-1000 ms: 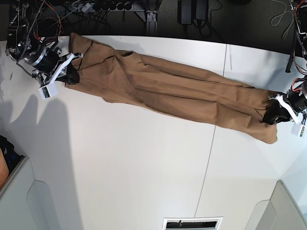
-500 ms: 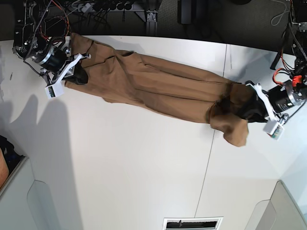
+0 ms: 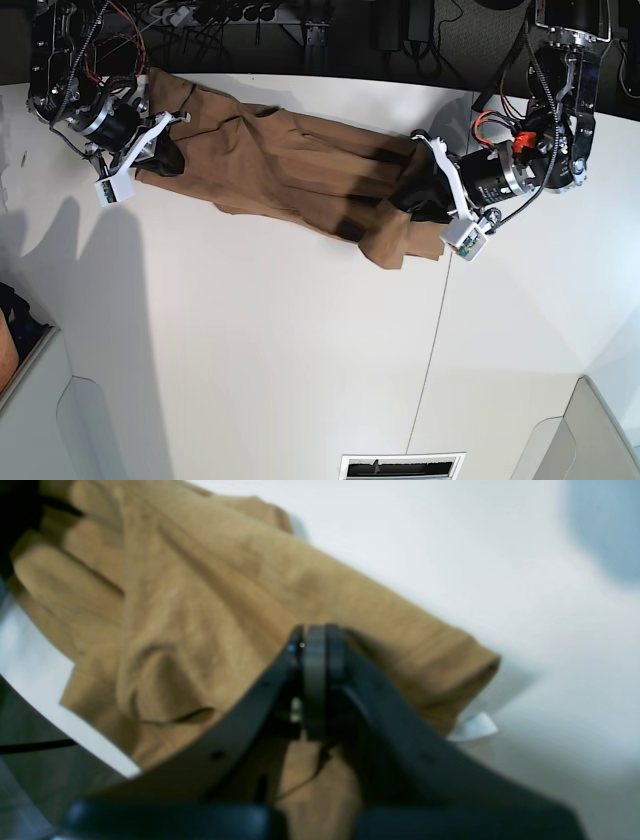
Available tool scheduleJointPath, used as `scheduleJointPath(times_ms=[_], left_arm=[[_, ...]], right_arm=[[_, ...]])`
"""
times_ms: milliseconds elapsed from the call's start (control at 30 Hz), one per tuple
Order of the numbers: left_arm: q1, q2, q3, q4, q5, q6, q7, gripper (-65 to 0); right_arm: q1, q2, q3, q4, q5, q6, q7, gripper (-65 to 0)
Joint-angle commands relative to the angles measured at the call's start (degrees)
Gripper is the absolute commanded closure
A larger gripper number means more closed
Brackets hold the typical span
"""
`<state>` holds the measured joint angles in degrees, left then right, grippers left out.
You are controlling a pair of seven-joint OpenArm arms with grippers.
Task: Layout the t-shirt on the table in an organized manner, then fold the t-shirt properly
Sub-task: 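Carry the strip end with the left gripper toward the right gripper, folding it in half, then release the left gripper and regrasp the folded end, pushing it toward the right gripper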
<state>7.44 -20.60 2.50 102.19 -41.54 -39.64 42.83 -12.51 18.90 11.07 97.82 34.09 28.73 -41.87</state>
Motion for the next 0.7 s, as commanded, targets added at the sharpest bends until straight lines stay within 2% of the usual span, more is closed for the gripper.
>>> scheduleJointPath(times_ms=[0, 133, 167, 500, 667], left_arm=[[-0.8, 0.0, 0.2, 0.7, 0.0, -0.4, -2.3, -7.3], [-1.1, 1.7, 1.3, -1.4, 0.9, -0.4, -3.3, -33.1], [-1.1, 2.0, 1.4, -1.9, 0.7, -0.4, -3.7, -36.6], [-1.2, 3.6, 1.6, -2.2, -3.9, -0.4, -2.8, -37.1], [-1.7, 3.3, -1.8, -2.2, -3.9, -0.4, -1.5, -37.1]], right_arm=[[0.6, 0.6, 0.4, 1.0, 0.8, 0.2, 0.9, 0.0], [0.6, 0.6, 0.4, 1.0, 0.8, 0.2, 0.9, 0.0], [0.6, 0.6, 0.4, 1.0, 0.8, 0.2, 0.9, 0.0], [0.6, 0.6, 0.9, 1.1, 0.2, 0.2, 0.9, 0.0], [0.6, 0.6, 5.4, 4.9, 2.9, 1.6, 0.4, 0.0]])
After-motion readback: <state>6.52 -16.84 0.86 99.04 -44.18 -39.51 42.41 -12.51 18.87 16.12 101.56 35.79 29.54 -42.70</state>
